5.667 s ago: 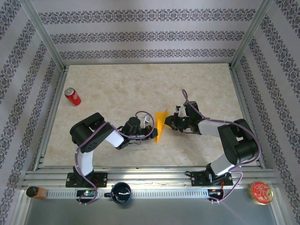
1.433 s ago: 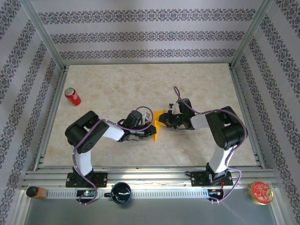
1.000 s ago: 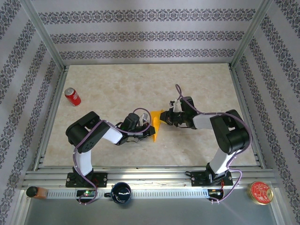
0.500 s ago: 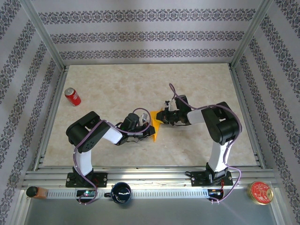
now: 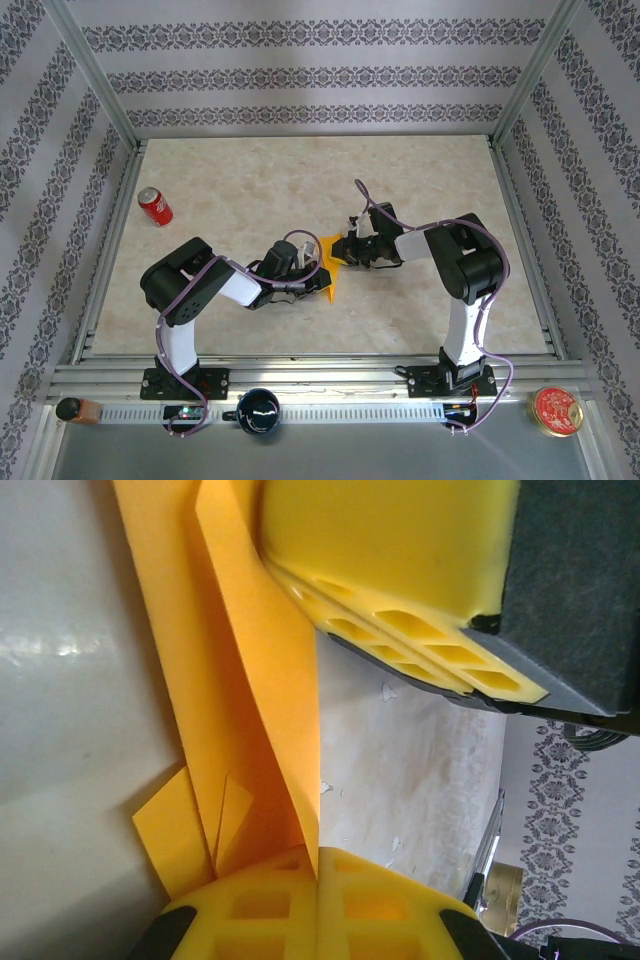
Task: Fold a paper plane with a square sheet of paper (pick it up from the middle)
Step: Fold the wing for the fifth time at the center of the table.
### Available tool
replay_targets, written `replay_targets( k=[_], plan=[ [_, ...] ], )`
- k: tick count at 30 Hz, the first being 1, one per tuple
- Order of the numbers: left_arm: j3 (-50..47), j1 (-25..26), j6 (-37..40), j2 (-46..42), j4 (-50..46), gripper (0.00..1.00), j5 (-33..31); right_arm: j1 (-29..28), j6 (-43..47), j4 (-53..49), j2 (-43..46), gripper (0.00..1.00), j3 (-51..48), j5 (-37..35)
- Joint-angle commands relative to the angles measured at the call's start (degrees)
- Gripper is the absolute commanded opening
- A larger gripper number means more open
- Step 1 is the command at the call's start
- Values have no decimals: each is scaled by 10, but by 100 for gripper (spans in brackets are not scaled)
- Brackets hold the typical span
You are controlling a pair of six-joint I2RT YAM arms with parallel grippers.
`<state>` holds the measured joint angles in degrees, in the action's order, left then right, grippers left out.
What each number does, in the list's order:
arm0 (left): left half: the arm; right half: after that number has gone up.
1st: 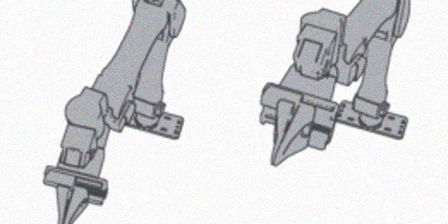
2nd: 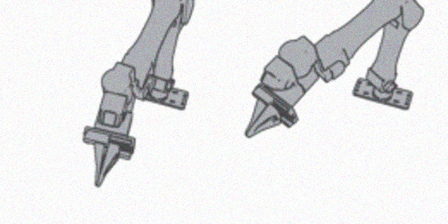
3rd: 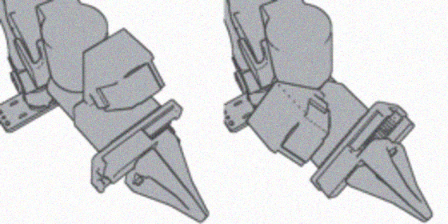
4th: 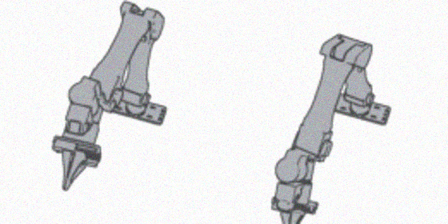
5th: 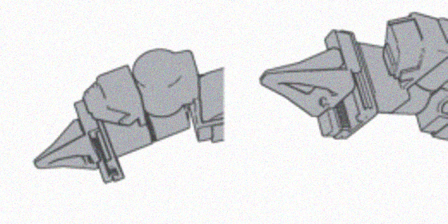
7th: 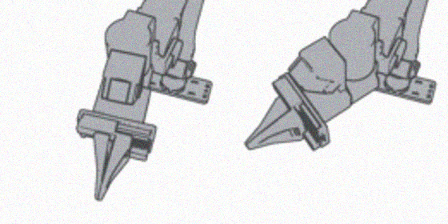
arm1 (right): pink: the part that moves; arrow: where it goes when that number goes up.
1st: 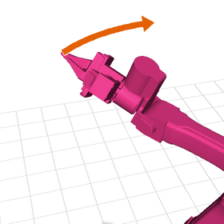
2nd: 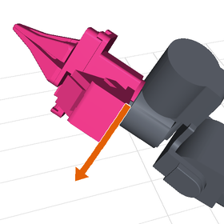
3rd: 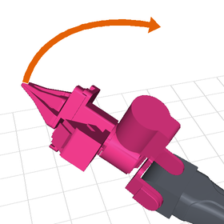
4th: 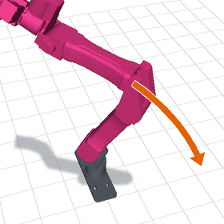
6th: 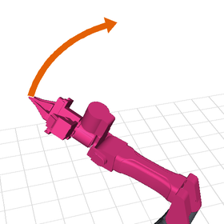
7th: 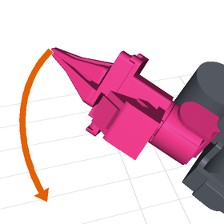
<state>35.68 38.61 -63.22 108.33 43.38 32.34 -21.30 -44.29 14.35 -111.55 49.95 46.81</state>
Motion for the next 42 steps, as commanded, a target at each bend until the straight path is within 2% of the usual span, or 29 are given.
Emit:
replay_targets(
  k=[1,4,10,13,20,29,35,42],
  plan=[
    [-25,-6,28,14,-181,11,-37,-9,28,-50,-22,12,4,-47],
    [-9,-4,51,-3,-230,20,-40,-11,22,-50,-23,12,2,-50],
    [32,6,101,-24,-341,20,-45,-14,14,-48,-20,12,-1,-52],
    [47,12,113,-24,-369,15,-44,-14,12,-48,-17,12,-2,-51],
    [48,14,108,-30,-363,3,-36,-16,11,-51,-17,12,-3,-53],
    [45,14,97,-47,-354,11,-20,-17,10,-58,-18,12,-7,-64],
    [41,14,88,-53,-328,12,13,-17,11,-58,-16,12,-7,-65],
    [35,14,77,-45,-300,0,36,-18,11,-63,-17,12,-7,-68]
  ],
)
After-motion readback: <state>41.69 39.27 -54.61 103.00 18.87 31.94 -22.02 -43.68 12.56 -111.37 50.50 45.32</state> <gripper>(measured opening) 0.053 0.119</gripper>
